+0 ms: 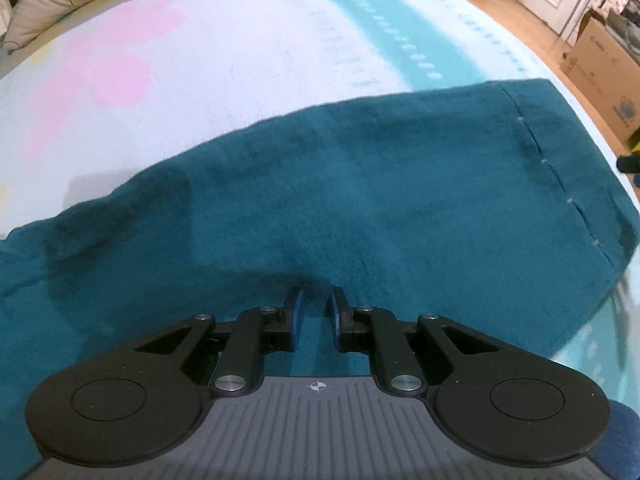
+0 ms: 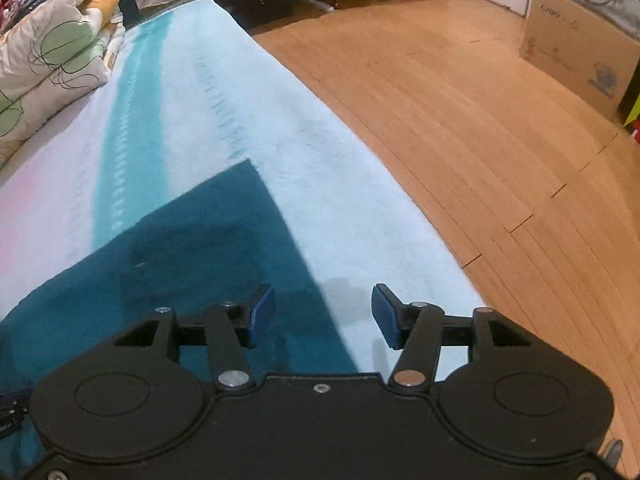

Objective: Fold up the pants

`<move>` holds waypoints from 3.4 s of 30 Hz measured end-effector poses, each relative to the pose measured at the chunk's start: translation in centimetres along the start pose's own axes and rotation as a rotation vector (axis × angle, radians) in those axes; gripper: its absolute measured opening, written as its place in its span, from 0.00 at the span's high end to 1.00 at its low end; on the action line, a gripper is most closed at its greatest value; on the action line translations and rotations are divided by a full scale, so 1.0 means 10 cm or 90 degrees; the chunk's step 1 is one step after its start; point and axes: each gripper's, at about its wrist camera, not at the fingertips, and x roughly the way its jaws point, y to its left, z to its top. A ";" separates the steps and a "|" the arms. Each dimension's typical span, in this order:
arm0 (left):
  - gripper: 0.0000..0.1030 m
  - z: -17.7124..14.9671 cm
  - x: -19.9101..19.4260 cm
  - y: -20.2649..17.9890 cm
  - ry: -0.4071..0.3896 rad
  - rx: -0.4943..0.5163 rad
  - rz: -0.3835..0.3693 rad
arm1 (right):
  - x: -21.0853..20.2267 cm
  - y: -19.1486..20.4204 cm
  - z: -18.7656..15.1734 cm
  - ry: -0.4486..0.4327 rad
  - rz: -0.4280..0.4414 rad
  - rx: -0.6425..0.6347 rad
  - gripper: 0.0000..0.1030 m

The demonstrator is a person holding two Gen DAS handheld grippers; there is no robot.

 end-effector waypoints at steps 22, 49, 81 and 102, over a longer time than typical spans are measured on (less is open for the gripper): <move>0.86 0.50 0.16 -0.01 -0.017 -0.054 -0.013 | 0.02 -0.20 -0.07 0.028 0.247 0.072 0.86; 0.86 -0.44 -0.86 1.94 -0.078 -0.239 0.058 | -0.88 3.20 -0.58 0.047 0.394 -0.166 0.87; 0.86 -1.00 -0.64 1.55 -0.016 -0.153 0.052 | 0.77 3.12 -0.61 0.053 0.142 -0.151 0.71; 0.86 -0.98 -0.62 1.42 -0.007 -0.146 0.087 | 0.15 3.03 -0.91 0.024 0.159 -0.149 0.62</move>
